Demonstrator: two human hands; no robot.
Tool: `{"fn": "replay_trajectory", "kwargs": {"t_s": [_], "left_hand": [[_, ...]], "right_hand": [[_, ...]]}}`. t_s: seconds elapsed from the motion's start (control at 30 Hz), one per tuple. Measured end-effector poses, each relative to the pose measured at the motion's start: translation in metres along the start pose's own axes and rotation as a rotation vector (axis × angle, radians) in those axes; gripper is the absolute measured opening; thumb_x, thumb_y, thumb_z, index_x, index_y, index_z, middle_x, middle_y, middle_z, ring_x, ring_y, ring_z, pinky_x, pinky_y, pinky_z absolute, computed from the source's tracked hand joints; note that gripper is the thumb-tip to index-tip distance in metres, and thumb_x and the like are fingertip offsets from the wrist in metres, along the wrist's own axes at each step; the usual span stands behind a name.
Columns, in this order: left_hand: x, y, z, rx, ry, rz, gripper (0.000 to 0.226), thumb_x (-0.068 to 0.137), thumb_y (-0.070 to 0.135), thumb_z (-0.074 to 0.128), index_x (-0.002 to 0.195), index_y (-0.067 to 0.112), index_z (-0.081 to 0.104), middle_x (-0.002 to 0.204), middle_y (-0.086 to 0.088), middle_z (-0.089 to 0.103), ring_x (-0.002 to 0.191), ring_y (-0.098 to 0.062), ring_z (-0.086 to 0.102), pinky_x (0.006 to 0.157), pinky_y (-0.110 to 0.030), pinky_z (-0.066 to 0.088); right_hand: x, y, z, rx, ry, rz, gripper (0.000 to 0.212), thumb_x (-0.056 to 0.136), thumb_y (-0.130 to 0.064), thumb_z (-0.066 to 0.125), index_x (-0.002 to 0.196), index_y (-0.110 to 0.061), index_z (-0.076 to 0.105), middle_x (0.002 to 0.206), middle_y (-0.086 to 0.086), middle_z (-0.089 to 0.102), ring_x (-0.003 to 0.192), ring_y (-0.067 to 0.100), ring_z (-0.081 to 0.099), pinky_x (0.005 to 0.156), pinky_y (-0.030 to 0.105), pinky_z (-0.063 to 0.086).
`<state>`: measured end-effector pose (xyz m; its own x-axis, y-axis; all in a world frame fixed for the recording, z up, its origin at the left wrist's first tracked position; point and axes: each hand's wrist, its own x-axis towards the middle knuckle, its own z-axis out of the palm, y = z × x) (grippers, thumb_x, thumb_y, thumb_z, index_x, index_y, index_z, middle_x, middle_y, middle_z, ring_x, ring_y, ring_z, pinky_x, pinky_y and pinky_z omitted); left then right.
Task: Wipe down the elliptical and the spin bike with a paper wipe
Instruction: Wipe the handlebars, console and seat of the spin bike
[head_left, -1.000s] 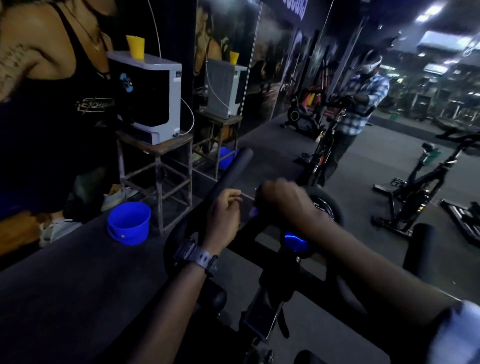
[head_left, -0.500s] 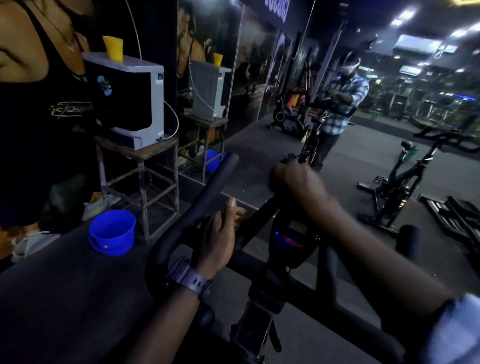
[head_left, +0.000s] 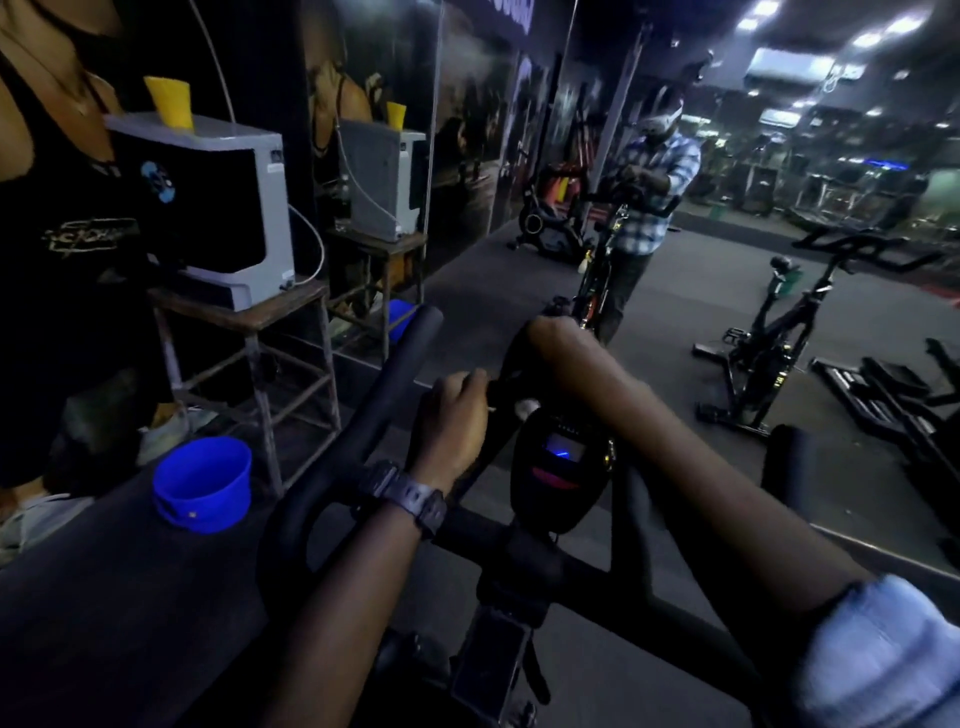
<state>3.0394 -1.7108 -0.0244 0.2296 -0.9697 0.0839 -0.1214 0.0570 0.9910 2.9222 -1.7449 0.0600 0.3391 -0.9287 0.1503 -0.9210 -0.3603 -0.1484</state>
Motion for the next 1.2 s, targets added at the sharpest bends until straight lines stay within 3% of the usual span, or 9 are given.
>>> {"fn": "replay_trajectory", "kwargs": {"t_s": [0.1,0.27,0.5,0.57,0.67,0.8,0.97,1.1,1.2], "left_hand": [[0.024,-0.006,0.012,0.003,-0.031,0.017,0.039,0.066,0.052,0.041,0.066,0.036,0.076,0.083,0.000,0.077,0.093,-0.026,0.070,0.090,-0.050,0.053],[0.040,0.010,0.028,0.035,-0.044,0.007,0.039,0.069,0.048,0.041,0.055,0.018,0.062,0.066,0.000,0.066,0.073,-0.024,0.061,0.079,-0.053,0.051],[0.035,-0.007,0.029,0.041,-0.057,0.186,0.041,0.075,0.047,0.040,0.077,0.032,0.077,0.087,0.007,0.076,0.092,-0.017,0.070,0.087,-0.048,0.053],[0.032,-0.004,0.031,0.072,-0.058,0.230,0.046,0.082,0.047,0.036,0.084,0.025,0.077,0.094,0.004,0.076,0.095,-0.016,0.068,0.087,-0.042,0.052],[0.033,-0.010,0.035,0.036,0.000,0.172,0.059,0.091,0.053,0.035,0.111,0.008,0.067,0.119,-0.014,0.066,0.116,-0.027,0.057,0.099,-0.039,0.043],[0.026,-0.013,0.030,0.110,-0.046,0.244,0.048,0.096,0.055,0.032,0.097,0.022,0.066,0.108,-0.007,0.068,0.112,-0.029,0.061,0.099,-0.041,0.045],[0.019,-0.006,0.026,0.254,-0.008,0.504,0.061,0.096,0.049,0.024,0.091,0.016,0.075,0.096,0.000,0.075,0.096,-0.019,0.068,0.088,-0.041,0.049],[0.019,-0.005,0.030,0.169,-0.110,0.590,0.061,0.098,0.048,0.025,0.095,0.015,0.077,0.102,0.005,0.075,0.102,-0.012,0.066,0.096,-0.044,0.046],[0.021,-0.011,0.033,0.101,-0.230,0.595,0.062,0.100,0.054,0.023,0.102,0.021,0.075,0.112,0.007,0.072,0.114,-0.011,0.062,0.104,-0.048,0.042]], "right_hand": [[0.003,0.048,-0.018,-0.028,0.077,0.104,0.041,0.081,-0.027,0.072,0.111,-0.002,0.061,0.104,0.024,0.063,0.098,0.038,0.064,0.077,0.036,0.050],[-0.005,0.044,0.001,0.182,0.085,-0.042,0.021,0.081,-0.014,0.073,0.101,-0.007,0.073,0.100,0.014,0.072,0.097,0.026,0.066,0.087,0.036,0.054],[-0.051,0.082,-0.010,0.159,0.208,-0.139,0.018,0.078,-0.019,0.079,0.095,-0.023,0.078,0.084,-0.010,0.072,0.087,-0.002,0.058,0.062,-0.005,0.033],[-0.039,0.071,-0.006,0.119,0.198,-0.197,0.018,0.079,-0.021,0.076,0.097,-0.023,0.078,0.089,-0.005,0.074,0.083,0.008,0.064,0.068,0.000,0.040],[-0.007,0.052,0.000,0.113,0.095,-0.312,0.021,0.077,-0.026,0.068,0.095,-0.020,0.077,0.088,-0.002,0.075,0.081,0.016,0.070,0.075,0.031,0.056],[-0.017,0.075,-0.010,0.159,0.124,-0.289,0.014,0.080,-0.022,0.077,0.094,-0.021,0.077,0.084,-0.011,0.072,0.075,-0.001,0.063,0.065,0.002,0.041],[-0.081,0.108,0.006,0.176,0.280,-0.126,0.014,0.081,-0.039,0.071,0.094,-0.037,0.076,0.076,-0.009,0.067,0.066,0.003,0.064,0.058,0.023,0.048],[-0.103,0.102,0.023,0.181,0.385,-0.036,0.015,0.078,-0.030,0.079,0.093,-0.034,0.077,0.068,-0.015,0.055,0.057,-0.003,0.050,0.058,0.004,0.034],[-0.070,0.096,0.019,0.158,0.462,-0.021,0.014,0.078,-0.030,0.076,0.091,-0.026,0.078,0.072,-0.006,0.065,0.063,0.008,0.059,0.056,0.010,0.033]]}}
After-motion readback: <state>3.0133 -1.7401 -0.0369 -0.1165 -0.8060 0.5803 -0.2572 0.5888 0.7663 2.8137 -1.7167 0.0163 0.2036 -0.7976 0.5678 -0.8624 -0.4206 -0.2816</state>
